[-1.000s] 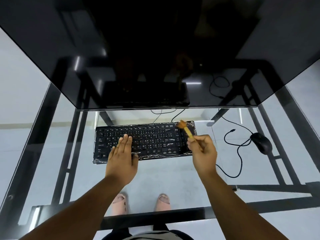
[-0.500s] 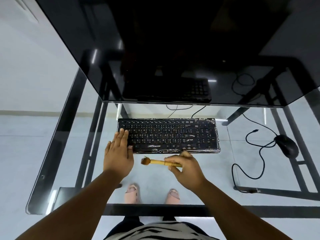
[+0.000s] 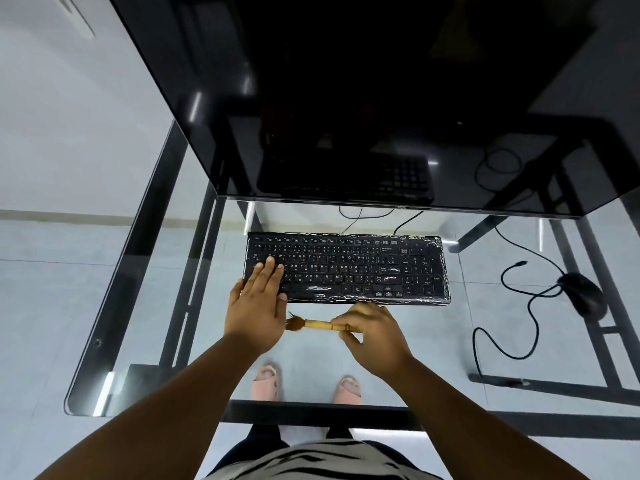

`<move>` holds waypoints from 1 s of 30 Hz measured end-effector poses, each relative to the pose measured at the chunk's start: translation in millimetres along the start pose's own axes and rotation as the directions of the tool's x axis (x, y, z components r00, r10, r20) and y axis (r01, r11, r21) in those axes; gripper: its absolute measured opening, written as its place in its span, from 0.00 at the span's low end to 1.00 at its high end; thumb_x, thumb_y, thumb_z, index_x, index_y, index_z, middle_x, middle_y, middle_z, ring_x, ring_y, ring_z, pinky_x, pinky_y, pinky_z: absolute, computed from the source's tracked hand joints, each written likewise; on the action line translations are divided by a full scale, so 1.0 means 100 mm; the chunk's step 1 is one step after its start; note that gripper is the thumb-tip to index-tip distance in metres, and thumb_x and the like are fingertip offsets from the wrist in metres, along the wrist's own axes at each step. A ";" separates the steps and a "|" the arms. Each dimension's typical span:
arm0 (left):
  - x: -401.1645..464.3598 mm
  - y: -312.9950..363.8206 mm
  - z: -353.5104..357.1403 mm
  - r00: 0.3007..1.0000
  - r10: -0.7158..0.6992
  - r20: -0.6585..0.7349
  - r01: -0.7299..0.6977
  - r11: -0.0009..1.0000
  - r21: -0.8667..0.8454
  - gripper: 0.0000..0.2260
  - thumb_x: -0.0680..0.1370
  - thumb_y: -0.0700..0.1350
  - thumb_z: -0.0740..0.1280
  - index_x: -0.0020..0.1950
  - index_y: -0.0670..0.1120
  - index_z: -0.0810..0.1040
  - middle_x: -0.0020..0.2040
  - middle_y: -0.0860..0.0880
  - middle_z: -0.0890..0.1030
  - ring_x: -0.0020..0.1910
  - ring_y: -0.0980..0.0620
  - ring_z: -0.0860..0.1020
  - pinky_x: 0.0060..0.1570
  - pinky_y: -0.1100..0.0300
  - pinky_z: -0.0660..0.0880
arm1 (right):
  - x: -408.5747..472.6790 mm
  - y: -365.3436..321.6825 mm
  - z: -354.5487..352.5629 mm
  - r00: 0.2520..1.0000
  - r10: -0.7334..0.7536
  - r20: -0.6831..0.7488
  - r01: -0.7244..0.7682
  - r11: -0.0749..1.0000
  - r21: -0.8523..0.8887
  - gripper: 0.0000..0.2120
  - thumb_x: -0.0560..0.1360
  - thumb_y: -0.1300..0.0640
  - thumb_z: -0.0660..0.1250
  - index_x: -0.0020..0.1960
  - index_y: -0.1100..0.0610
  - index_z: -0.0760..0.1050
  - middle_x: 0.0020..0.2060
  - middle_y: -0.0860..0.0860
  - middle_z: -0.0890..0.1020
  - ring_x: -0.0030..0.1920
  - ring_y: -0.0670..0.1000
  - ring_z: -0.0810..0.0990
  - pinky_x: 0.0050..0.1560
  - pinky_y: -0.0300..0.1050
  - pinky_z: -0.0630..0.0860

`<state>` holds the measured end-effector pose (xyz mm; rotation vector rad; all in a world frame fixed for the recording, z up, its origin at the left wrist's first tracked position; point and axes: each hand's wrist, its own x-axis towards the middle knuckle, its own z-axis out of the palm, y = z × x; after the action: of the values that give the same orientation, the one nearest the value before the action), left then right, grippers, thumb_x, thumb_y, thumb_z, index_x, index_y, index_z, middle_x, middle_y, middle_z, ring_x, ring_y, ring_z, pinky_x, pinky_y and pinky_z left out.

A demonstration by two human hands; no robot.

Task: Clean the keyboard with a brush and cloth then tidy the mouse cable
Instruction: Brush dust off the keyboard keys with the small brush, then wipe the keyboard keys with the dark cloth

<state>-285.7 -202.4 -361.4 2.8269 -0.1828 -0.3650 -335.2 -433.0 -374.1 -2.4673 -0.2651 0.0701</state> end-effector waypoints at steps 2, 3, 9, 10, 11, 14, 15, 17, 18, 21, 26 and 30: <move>0.00 0.01 -0.02 1.000 -0.003 0.002 0.003 1.000 0.002 0.30 0.77 0.56 0.41 0.79 0.52 0.52 0.80 0.55 0.49 0.79 0.54 0.47 0.75 0.54 0.44 | -0.01 0.00 -0.01 1.000 0.008 0.009 -0.008 1.000 -0.001 0.12 0.68 0.59 0.75 0.49 0.47 0.83 0.41 0.41 0.79 0.42 0.46 0.77 0.46 0.40 0.71; 0.01 0.01 -0.03 1.000 -0.005 0.003 0.005 1.000 0.002 0.29 0.78 0.55 0.42 0.79 0.52 0.52 0.80 0.55 0.49 0.79 0.55 0.48 0.75 0.54 0.44 | -0.01 0.00 -0.01 1.000 0.007 0.017 -0.007 1.000 -0.007 0.12 0.68 0.58 0.75 0.50 0.47 0.83 0.42 0.41 0.79 0.43 0.46 0.77 0.47 0.40 0.71; 0.06 -0.03 -0.22 0.998 -0.010 -0.061 0.007 0.999 -0.036 0.28 0.80 0.56 0.46 0.79 0.52 0.52 0.80 0.54 0.50 0.79 0.54 0.49 0.76 0.51 0.46 | 0.09 -0.11 -0.15 0.998 0.007 -0.054 -0.007 1.000 0.001 0.15 0.73 0.49 0.68 0.58 0.49 0.79 0.50 0.44 0.79 0.52 0.47 0.77 0.50 0.41 0.75; 0.09 -0.04 -0.29 0.997 -0.012 -0.078 0.009 0.999 -0.040 0.27 0.81 0.56 0.48 0.79 0.51 0.52 0.80 0.53 0.51 0.79 0.53 0.49 0.76 0.51 0.46 | 0.15 -0.14 -0.19 0.997 0.008 -0.077 -0.006 1.000 0.019 0.15 0.73 0.49 0.67 0.59 0.50 0.78 0.52 0.44 0.79 0.54 0.48 0.77 0.52 0.42 0.76; 0.10 -0.06 -0.35 0.995 -0.016 -0.095 0.013 0.999 -0.041 0.26 0.82 0.56 0.50 0.79 0.51 0.53 0.80 0.53 0.51 0.79 0.53 0.50 0.76 0.51 0.46 | 0.19 -0.18 -0.24 0.995 0.007 -0.098 -0.003 0.999 0.044 0.16 0.74 0.50 0.66 0.60 0.51 0.77 0.55 0.45 0.78 0.56 0.48 0.76 0.55 0.44 0.76; 0.16 -0.06 -0.61 0.987 -0.017 -0.162 0.010 0.999 -0.048 0.27 0.82 0.55 0.54 0.79 0.52 0.53 0.80 0.53 0.52 0.79 0.53 0.50 0.76 0.50 0.47 | 0.39 -0.34 -0.40 0.986 -0.034 -0.162 0.048 0.995 0.084 0.18 0.75 0.52 0.66 0.64 0.52 0.75 0.61 0.45 0.77 0.63 0.46 0.74 0.62 0.45 0.74; 0.18 -0.06 -0.71 0.982 -0.012 -0.188 0.002 0.999 -0.052 0.27 0.82 0.56 0.54 0.79 0.52 0.54 0.80 0.54 0.51 0.78 0.53 0.51 0.76 0.50 0.49 | 0.47 -0.41 -0.46 0.982 -0.056 -0.181 0.073 0.993 0.088 0.19 0.75 0.52 0.66 0.65 0.53 0.75 0.63 0.45 0.76 0.65 0.45 0.72 0.64 0.45 0.72; 0.20 -0.07 -0.92 0.969 -0.003 -0.246 -0.015 0.997 -0.070 0.27 0.81 0.56 0.55 0.79 0.52 0.54 0.80 0.54 0.52 0.78 0.52 0.53 0.75 0.48 0.53 | 0.63 -0.58 -0.59 0.971 -0.087 -0.225 0.111 0.989 0.097 0.19 0.76 0.54 0.67 0.66 0.53 0.74 0.64 0.45 0.75 0.67 0.44 0.70 0.67 0.44 0.70; 0.22 -0.06 -1.02 0.961 0.003 -0.276 -0.026 0.996 -0.081 0.27 0.81 0.56 0.55 0.79 0.52 0.55 0.80 0.54 0.53 0.78 0.51 0.55 0.74 0.47 0.55 | 0.72 -0.66 -0.65 0.963 -0.107 -0.246 0.136 0.985 0.104 0.19 0.76 0.54 0.67 0.66 0.54 0.74 0.65 0.45 0.74 0.68 0.43 0.70 0.67 0.44 0.70; 0.23 -0.06 -1.33 0.926 0.013 -0.377 -0.056 0.993 -0.102 0.26 0.81 0.56 0.56 0.78 0.52 0.58 0.79 0.53 0.57 0.75 0.49 0.61 0.70 0.46 0.62 | 0.95 -0.93 -0.85 0.931 -0.178 -0.320 0.227 0.966 0.125 0.19 0.76 0.57 0.68 0.67 0.55 0.73 0.66 0.47 0.74 0.69 0.45 0.70 0.67 0.47 0.71; 0.26 -0.14 -1.94 0.835 0.039 -0.549 -0.113 0.988 -0.103 0.27 0.79 0.57 0.54 0.77 0.51 0.60 0.77 0.52 0.61 0.74 0.49 0.64 0.68 0.46 0.65 | 1.35 -1.47 -1.21 0.875 -0.257 -0.410 0.334 0.934 0.129 0.19 0.77 0.59 0.67 0.67 0.55 0.73 0.67 0.46 0.73 0.69 0.43 0.69 0.69 0.45 0.69; 0.28 -0.22 -2.51 0.726 0.046 -0.686 -0.146 0.985 -0.089 0.25 0.79 0.55 0.55 0.76 0.50 0.62 0.76 0.51 0.64 0.73 0.50 0.63 0.68 0.49 0.63 | 1.67 -1.95 -1.48 0.811 -0.327 -0.484 0.429 0.896 0.114 0.18 0.76 0.61 0.66 0.66 0.56 0.73 0.65 0.47 0.73 0.68 0.44 0.70 0.67 0.47 0.71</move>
<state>-190.7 -119.8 -141.7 2.5909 -0.1342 0.6739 -188.6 -337.9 -134.8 -2.0872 -0.5107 -0.6153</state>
